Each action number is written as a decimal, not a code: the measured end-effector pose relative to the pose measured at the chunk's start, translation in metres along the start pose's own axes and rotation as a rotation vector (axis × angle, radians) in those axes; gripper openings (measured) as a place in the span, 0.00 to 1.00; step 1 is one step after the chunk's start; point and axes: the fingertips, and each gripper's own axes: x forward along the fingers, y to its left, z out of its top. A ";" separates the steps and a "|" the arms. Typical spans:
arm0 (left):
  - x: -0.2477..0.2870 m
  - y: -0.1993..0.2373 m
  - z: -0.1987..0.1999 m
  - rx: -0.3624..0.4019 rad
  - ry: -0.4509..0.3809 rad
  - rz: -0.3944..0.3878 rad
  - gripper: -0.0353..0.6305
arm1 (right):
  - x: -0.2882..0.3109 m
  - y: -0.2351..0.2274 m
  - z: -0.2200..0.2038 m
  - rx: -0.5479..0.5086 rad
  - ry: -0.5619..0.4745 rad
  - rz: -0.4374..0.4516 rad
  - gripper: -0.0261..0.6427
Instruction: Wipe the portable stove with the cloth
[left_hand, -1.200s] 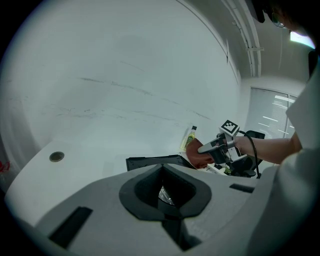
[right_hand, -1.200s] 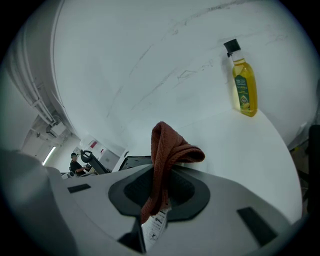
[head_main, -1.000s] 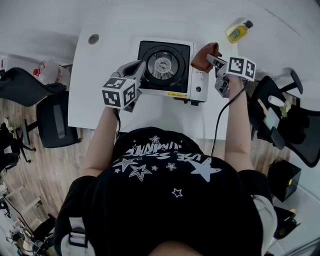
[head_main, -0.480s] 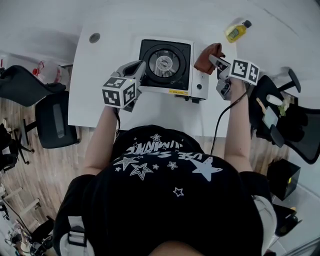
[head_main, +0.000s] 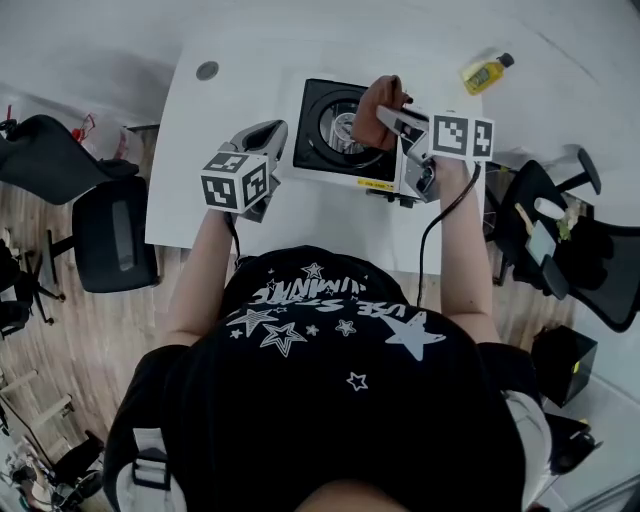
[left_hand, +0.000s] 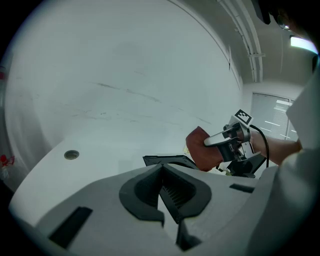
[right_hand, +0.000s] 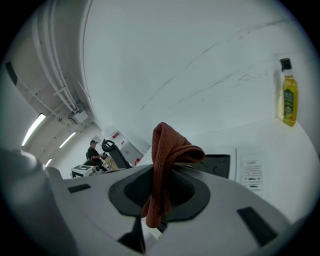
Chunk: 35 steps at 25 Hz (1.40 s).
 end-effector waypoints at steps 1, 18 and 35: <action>-0.003 0.004 0.000 -0.003 -0.001 0.002 0.07 | 0.010 0.009 -0.003 -0.004 0.012 0.014 0.14; -0.035 0.062 -0.003 -0.029 0.009 -0.006 0.07 | 0.128 0.086 -0.018 -0.017 0.127 0.109 0.14; -0.026 0.075 -0.009 -0.054 0.045 -0.055 0.07 | 0.167 0.054 -0.044 0.029 0.218 0.019 0.14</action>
